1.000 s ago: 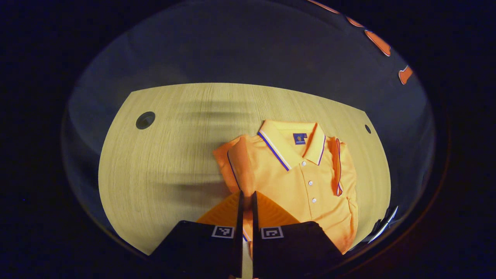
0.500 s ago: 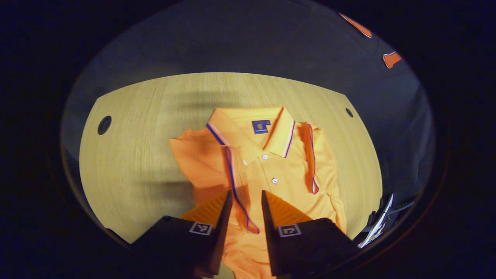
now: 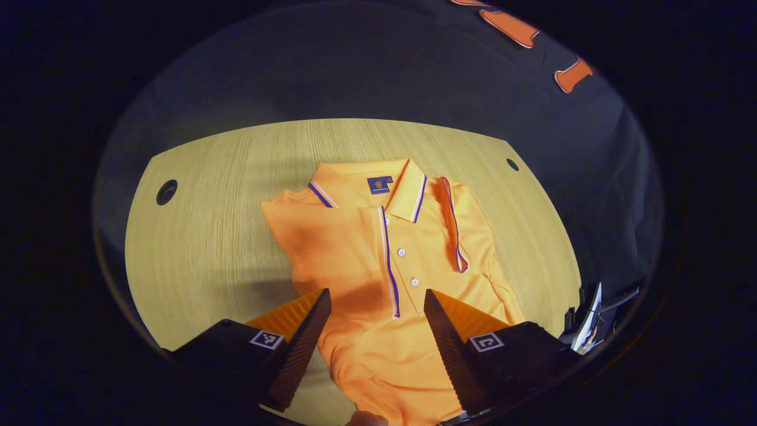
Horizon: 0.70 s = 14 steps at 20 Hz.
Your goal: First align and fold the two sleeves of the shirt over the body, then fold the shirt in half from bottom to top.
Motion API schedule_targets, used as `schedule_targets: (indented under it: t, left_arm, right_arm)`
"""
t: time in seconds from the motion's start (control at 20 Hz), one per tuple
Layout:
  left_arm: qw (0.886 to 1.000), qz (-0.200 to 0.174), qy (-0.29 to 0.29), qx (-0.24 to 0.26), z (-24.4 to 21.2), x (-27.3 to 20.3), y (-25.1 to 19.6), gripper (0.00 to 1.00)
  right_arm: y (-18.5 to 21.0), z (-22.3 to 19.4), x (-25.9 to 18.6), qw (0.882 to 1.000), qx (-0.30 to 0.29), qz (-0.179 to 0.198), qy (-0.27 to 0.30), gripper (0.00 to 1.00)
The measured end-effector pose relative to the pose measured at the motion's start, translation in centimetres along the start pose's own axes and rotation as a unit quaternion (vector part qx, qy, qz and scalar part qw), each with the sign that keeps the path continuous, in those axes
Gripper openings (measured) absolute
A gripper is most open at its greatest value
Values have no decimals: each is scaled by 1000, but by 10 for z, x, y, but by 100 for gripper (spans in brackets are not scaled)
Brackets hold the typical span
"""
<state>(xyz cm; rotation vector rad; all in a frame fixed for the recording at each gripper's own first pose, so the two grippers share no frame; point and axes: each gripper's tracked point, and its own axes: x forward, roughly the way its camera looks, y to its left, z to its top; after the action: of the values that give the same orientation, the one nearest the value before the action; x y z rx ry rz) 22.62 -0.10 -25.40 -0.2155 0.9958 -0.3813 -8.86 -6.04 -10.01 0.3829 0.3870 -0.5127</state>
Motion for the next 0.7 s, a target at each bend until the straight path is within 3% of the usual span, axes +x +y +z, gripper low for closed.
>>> schedule_targets:
  t: [0.3,0.7]
  left_arm:
    - [999,12,-51,-15,-17,-69,-11,99]
    - [996,51,-72,-28,-83,-122,-26,98]
  right_arm:
    - [3,0,17,998,-38,50,12,99]
    - [0,-22,34,987,-98,120,50,99]
